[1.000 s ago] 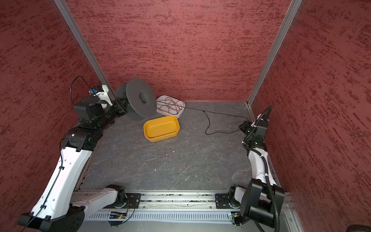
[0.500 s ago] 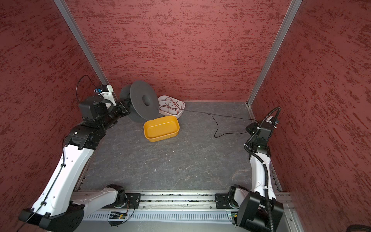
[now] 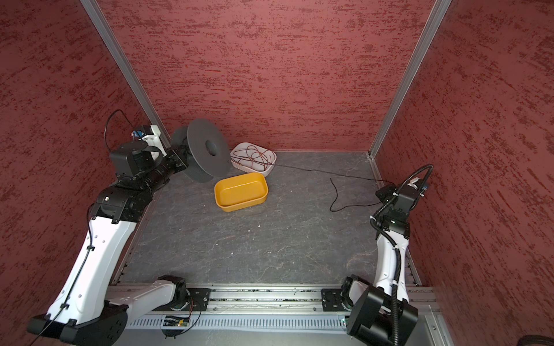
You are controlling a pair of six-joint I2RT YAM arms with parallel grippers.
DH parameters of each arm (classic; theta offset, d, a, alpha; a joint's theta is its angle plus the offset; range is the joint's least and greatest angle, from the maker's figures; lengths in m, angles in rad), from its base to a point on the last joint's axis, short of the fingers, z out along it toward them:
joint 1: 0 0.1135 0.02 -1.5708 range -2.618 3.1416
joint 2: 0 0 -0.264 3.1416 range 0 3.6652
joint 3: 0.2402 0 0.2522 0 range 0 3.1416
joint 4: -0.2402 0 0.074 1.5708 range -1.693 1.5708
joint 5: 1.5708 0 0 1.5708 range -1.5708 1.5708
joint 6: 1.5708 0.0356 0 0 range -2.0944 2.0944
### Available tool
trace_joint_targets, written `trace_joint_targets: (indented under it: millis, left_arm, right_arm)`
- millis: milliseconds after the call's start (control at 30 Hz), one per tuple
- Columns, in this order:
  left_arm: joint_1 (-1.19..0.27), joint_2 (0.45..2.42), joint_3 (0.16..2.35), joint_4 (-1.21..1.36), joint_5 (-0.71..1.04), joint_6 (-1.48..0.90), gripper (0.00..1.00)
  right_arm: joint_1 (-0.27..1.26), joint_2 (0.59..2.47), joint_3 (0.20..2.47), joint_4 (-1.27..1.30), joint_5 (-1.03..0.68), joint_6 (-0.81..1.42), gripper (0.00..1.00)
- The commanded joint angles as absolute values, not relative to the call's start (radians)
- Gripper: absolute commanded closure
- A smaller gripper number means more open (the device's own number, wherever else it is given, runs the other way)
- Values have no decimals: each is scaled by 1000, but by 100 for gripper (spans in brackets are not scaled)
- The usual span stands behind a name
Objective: Wrap the cables
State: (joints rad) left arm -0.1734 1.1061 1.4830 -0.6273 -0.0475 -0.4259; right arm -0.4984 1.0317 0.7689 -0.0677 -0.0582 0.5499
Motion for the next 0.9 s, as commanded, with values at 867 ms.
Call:
trace_joint_targets:
  millis: [867]
  left_arm:
    - [-312, 1170, 1523, -445, 92, -394, 100]
  right_arm:
    - [-389, 1353, 889, -121, -508, 486, 1]
